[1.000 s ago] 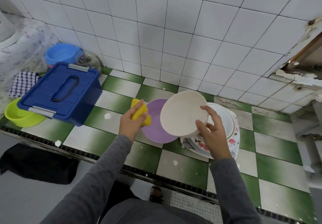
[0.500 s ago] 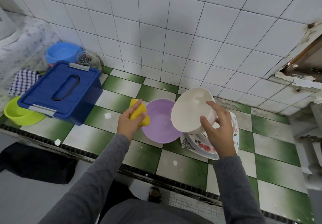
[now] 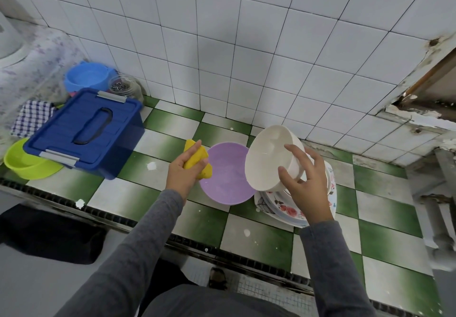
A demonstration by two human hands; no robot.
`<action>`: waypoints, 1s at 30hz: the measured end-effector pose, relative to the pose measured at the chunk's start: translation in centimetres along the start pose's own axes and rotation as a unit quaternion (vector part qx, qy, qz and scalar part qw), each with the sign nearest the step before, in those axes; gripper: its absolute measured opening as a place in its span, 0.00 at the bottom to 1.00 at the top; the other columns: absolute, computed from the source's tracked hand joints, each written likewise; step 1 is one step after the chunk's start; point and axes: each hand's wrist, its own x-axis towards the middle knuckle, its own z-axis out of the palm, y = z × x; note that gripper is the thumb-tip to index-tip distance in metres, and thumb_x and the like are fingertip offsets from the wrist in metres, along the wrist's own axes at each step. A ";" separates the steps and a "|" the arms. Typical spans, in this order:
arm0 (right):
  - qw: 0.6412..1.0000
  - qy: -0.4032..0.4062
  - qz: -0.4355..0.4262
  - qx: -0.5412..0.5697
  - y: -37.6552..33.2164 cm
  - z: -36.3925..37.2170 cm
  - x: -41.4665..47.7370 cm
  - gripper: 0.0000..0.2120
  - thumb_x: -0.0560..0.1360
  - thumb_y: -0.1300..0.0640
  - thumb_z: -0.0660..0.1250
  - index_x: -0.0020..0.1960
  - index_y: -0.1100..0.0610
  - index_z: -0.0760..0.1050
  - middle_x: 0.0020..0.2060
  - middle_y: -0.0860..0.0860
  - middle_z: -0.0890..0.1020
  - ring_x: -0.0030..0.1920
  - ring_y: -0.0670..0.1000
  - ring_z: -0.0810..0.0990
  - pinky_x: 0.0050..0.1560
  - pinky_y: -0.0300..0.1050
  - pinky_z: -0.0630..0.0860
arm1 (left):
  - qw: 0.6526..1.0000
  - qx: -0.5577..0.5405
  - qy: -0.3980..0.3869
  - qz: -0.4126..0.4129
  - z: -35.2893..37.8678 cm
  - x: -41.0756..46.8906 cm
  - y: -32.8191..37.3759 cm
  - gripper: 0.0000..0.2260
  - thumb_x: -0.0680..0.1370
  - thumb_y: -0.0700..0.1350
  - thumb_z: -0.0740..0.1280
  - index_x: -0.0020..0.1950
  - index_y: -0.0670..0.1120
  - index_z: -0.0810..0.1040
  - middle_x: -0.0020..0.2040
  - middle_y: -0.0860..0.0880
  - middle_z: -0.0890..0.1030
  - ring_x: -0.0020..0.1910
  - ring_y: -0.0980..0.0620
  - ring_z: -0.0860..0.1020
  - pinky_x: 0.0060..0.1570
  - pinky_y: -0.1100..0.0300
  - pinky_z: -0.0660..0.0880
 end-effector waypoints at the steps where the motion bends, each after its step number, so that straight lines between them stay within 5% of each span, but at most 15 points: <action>1: 1.000 -0.003 -0.004 -0.001 -0.1 0.0 0.0 0.23 0.75 0.55 0.72 0.60 0.31 0.69 0.73 0.50 0.64 0.66 0.47 0.62 0.64 0.55 0.77 | 1.000 -0.001 0.000 0.000 0.0 0.0 0.0 0.22 0.77 0.38 0.71 0.65 0.60 0.76 0.63 0.53 0.74 0.61 0.46 0.76 0.58 0.49 0.79; 5: 1.000 -0.008 -0.019 -0.017 -0.4 0.0 -0.2 0.22 0.75 0.54 0.73 0.62 0.34 0.70 0.74 0.50 0.62 0.65 0.46 0.61 0.62 0.49 0.75 | 1.000 0.000 -0.002 0.004 0.1 -0.1 0.0 0.23 0.77 0.37 0.71 0.67 0.57 0.76 0.63 0.53 0.74 0.60 0.48 0.76 0.56 0.51 0.80; 10: 0.998 -0.035 -0.041 -0.032 -1.0 0.1 -0.2 0.25 0.75 0.53 0.73 0.59 0.27 0.67 0.74 0.48 0.61 0.66 0.47 0.62 0.58 0.37 0.71 | 1.000 0.001 -0.004 0.015 0.0 -0.2 0.0 0.22 0.77 0.38 0.71 0.67 0.58 0.76 0.64 0.52 0.74 0.55 0.54 0.77 0.54 0.54 0.80; 13: 0.997 -0.052 -0.048 -0.037 -1.2 0.1 -0.1 0.26 0.75 0.54 0.74 0.57 0.27 0.67 0.73 0.49 0.60 0.67 0.50 0.62 0.44 0.19 0.69 | 1.000 0.001 -0.004 0.015 0.1 -0.2 0.2 0.22 0.77 0.38 0.71 0.65 0.60 0.75 0.63 0.53 0.74 0.55 0.53 0.76 0.49 0.60 0.81; 15: 0.996 -0.055 -0.057 -0.048 -1.3 0.1 -0.1 0.26 0.75 0.54 0.74 0.58 0.27 0.67 0.73 0.49 0.60 0.68 0.51 0.62 0.41 0.16 0.66 | 1.000 -0.001 -0.004 0.015 0.1 -0.2 0.3 0.22 0.77 0.38 0.71 0.64 0.60 0.75 0.63 0.53 0.73 0.57 0.51 0.76 0.44 0.64 0.81; 18: 0.993 -0.059 -0.086 -0.059 -1.3 0.0 0.1 0.25 0.74 0.54 0.74 0.59 0.29 0.69 0.74 0.48 0.59 0.70 0.52 0.61 0.48 0.19 0.69 | 1.000 0.002 -0.004 0.015 0.0 0.0 0.4 0.22 0.77 0.38 0.71 0.64 0.61 0.75 0.63 0.53 0.73 0.60 0.48 0.75 0.50 0.59 0.80; 21: 0.988 -0.054 -0.114 -0.089 -1.1 0.0 0.3 0.23 0.74 0.52 0.74 0.61 0.30 0.71 0.74 0.45 0.57 0.72 0.56 0.61 0.66 0.55 0.75 | 1.000 0.001 -0.005 0.013 0.0 0.1 0.4 0.22 0.77 0.38 0.71 0.64 0.61 0.76 0.62 0.55 0.74 0.60 0.48 0.76 0.54 0.55 0.79; 23: 0.985 -0.053 -0.124 -0.107 -1.0 0.1 0.3 0.26 0.74 0.51 0.74 0.64 0.30 0.69 0.74 0.45 0.57 0.73 0.57 0.60 0.68 0.65 0.70 | 1.000 -0.007 -0.007 0.013 0.1 0.0 0.5 0.22 0.77 0.38 0.71 0.64 0.61 0.76 0.61 0.55 0.74 0.59 0.50 0.76 0.50 0.60 0.80; 30: 0.971 -0.060 -0.190 -0.131 -1.1 0.4 0.1 0.25 0.71 0.54 0.77 0.65 0.38 0.76 0.76 0.56 0.60 0.74 0.61 0.59 0.68 0.57 0.63 | 1.000 0.001 -0.004 0.010 0.1 0.0 0.5 0.22 0.77 0.38 0.71 0.64 0.61 0.76 0.62 0.54 0.73 0.59 0.48 0.75 0.48 0.59 0.79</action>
